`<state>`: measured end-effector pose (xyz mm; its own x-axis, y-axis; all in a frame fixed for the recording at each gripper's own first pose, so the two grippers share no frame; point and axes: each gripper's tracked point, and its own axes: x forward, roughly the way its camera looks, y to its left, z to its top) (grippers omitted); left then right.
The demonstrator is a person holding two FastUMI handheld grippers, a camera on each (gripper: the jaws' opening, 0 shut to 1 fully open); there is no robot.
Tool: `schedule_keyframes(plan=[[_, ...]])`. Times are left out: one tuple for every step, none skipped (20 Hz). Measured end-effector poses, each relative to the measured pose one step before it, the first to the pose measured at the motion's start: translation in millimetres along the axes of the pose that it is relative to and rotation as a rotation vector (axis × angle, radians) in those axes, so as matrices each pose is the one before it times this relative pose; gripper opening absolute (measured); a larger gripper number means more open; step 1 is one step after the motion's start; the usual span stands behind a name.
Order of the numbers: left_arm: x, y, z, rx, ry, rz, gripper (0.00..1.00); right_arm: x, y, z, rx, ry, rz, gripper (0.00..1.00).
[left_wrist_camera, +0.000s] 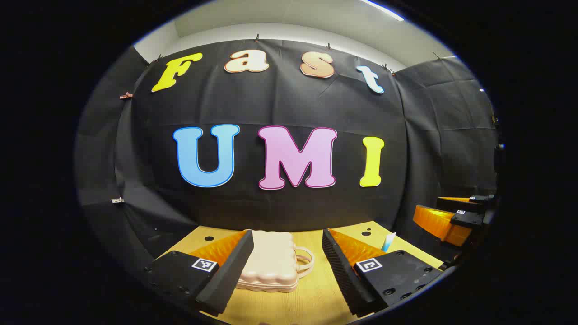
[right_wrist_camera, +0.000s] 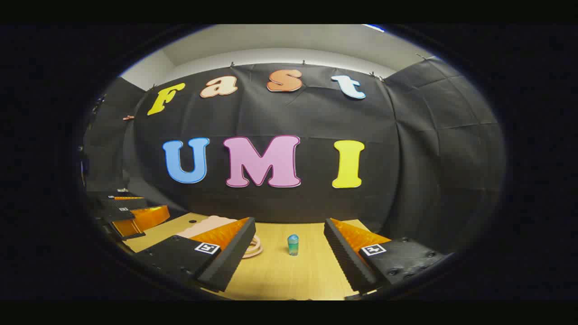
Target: First open the suitcase, pack the skin care products into it, and then close the suitcase.
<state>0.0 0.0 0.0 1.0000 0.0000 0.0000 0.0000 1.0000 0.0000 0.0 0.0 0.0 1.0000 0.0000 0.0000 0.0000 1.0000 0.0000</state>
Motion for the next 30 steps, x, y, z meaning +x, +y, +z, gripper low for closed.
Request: schedule_keyframes(plan=[[-4.1,2.18,-0.27,0.01533,0.00088,0.00204,0.96,-2.98,1.3,1.36,0.00191,0.00031,-0.00264,0.97],[-3.84,2.97,3.22,0.02424,-0.00582,0.00502,0.96,-2.56,0.22,1.28,-0.00413,-0.00132,-0.00698,0.97],[-4.09,3.17,2.3,0.02008,-0.00804,-0.00004,0.96,-2.82,-0.37,0.73,-0.00232,0.00084,-0.00838,0.97],[-4.67,2.78,1.8,0.00723,-0.00351,-0.0036,0.96,-3.72,3.37,-0.09,-0.0014,0.00601,-0.002,0.97],[-6.09,3.45,2.4,-0.00553,-0.00564,-0.00327,0.96,-3.0,4.22,0.81,0.00004,0.00485,0.00024,0.97],[-6.22,3.24,4.09,-0.0116,-0.00856,-0.00589,0.96,-4.39,3.92,3.34,-0.00038,-0.00483,0.00096,0.94],[-5.62,3.06,1.83,-0.00971,-0.00779,-0.00346,0.96,-4.5,2.63,4.56,-0.00444,-0.01037,-0.00589,0.98],[-4.86,3.29,1.54,-0.00544,-0.00185,-0.00219,0.96,-3.31,0.53,3.4,-0.00469,-0.0093,-0.01109,0.98],[-4.85,3.07,-1.13,-0.00436,0.00038,-0.00156,0.96,-3.53,2.8,2.02,-0.00064,-0.00509,-0.00448,0.98],[-5.98,2.38,0.35,-0.00968,-0.00505,-0.01353,0.96,-5.56,3.39,2.81,-0.00452,-0.00692,-0.00855,0.98],[-2.0,0.51,-0.68,-0.01116,-0.00168,-0.01037,0.95,-4.47,-1.86,3.56,-0.002,-0.00707,-0.01151,0.98],[-0.24,1.07,-2.41,-0.01266,0.00452,-0.00482,0.96,-3.78,0.32,2.58,0.00159,-0.00479,-0.00583,0.98],[1.1,2.75,-5.24,-0.01101,0.02514,0.01074,0.95,-3.99,1.35,0.47,0.00369,0.0004,0.00005,0.98],[0.55,0.61,0.13,-0.00916,0.00761,0.00622,0.92,-2.75,2.16,0.82,-0.00174,-0.00626,0.0055,0.98],[-0.02,-7.2,4.04,-0.0062,-0.00961,-0.01911,0.96,-1.93,-0.99,-1.3,-0.02591,-0.01202,0.00063,0.93],[1.52,-3.99,2.56,0.00831,-0.00972,-0.0074,0.96,1.99,-5.11,-7.52,-0.03275,0.00508,-0.01125,0.97],[2.63,1.67,1.43,0.01521,0.00127,0.01113,0.92,0.32,-3.94,-8.95,-0.01695,0.02462,-0.00669,0.92],[3.28,-1.84,4.03,0.00976,-0.017,-0.00244,0.96,-0.67,2.82,-5.75,0.00829,0.00722,0.0207,0.94],[4.72,-7.48,0.31,-0.00062,-0.01171,-0.01547,0.96,3.49,-2.48,1.59,0.0002,-0.00396,0.00122,0.97],[6.69,-4.6,-3.09,0.00005,0.00676,-0.00832,0.96,5.86,-5.03,3.11,-0.00373,-0.00191,-0.00381,0.95],[6.98,-0.64,-4.24,-0.00211,0.01159,0.00145,0.96,6.36,-6.03,1.32,0.00415,-0.00569,-0.00901,0.95],[8.26,-3.76,-3.1,-0.00562,0.0109,-0.00387,0.96,5.91,-4.6,2.82,0.01285,-0.00898,-0.00717,0.96],[8.29,-5.89,-3.84,-0.00722,0.01266,-0.00738,0.96,5.72,-2.92,-0.62,0.01272,-0.00352,-0.00434,0.96],[10.42,-7.31,-3.66,-0.00587,0.01427,-0.01307,0.96,6.65,-2.24,-2.07,0.00588,0.00222,-0.00132,0.96],[11.65,-9.25,-6.22,0.00012,0.02091,-0.02232,0.96,7.39,-2.23,-3.74,0.0,0.0042,0.00148,0.96],[13.62,-8.42,-7.65,0.00931,0.02843,-0.01789,0.96,6.45,-3.3,-2.25,-0.00238,0.0023,0.00193,0.95],[15.09,-4.89,-6.92,0.0095,0.01981,-0.00572,0.96,4.91,-3.2,-1.75,-0.00175,-0.00122,0.00372,0.96],[16.87,-6.21,-6.73,0.00304,0.01834,-0.00677,0.96,6.69,-3.45,-1.79,-0.00245,0.00047,0.00364,0.96],[18.26,-5.24,-7.76,-0.00148,0.02183,-0.00208,0.96,7.36,-3.36,-3.49,-0.00105,0.00589,0.00418,0.96],[19.03,-3.58,-6.95,-0.00586,0.02093,0.00119,0.96,7.71,-3.8,-4.47,0.00069,0.00901,0.00651,0.96]])
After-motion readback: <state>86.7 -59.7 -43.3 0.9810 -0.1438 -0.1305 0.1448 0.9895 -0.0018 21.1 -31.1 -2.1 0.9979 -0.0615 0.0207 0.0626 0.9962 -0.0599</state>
